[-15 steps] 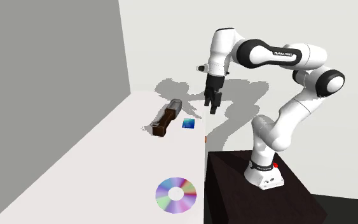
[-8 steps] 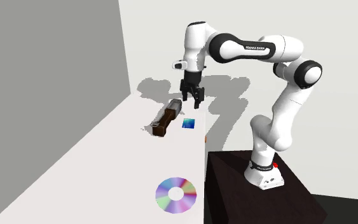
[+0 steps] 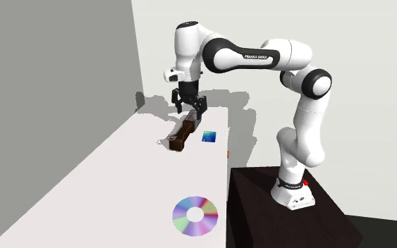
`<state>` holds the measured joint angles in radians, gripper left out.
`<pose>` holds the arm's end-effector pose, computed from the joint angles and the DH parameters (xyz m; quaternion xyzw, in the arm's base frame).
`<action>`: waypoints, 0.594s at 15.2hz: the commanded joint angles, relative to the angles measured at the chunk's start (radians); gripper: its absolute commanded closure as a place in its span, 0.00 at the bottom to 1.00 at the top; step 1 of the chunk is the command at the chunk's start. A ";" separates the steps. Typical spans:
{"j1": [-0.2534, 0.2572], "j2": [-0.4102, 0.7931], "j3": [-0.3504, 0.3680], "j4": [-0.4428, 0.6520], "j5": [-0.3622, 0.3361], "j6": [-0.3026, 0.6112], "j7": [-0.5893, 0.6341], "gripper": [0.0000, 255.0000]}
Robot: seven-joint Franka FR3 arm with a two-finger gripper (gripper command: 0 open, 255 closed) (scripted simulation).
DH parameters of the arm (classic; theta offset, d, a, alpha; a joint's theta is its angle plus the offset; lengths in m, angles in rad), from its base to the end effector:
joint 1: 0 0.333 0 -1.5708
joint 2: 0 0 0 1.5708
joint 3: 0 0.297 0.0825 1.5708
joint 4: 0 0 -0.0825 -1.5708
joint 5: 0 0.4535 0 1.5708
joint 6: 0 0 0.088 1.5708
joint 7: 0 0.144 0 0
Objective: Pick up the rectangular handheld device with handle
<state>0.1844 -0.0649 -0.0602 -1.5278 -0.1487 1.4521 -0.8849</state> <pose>0.5897 0.0497 0.6222 0.8771 0.4749 -0.0317 0.0647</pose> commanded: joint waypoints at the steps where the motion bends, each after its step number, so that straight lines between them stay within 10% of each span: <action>1: 0.003 0.012 0.003 -0.006 -0.007 0.015 -0.025 0.00; 8: 0.003 -0.014 0.002 -0.113 -0.008 0.095 -0.013 0.00; 9: 0.003 -0.013 0.002 -0.112 -0.007 0.095 -0.013 1.00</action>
<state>0.1876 -0.0768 -0.0580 -1.6351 -0.1561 1.5441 -0.8985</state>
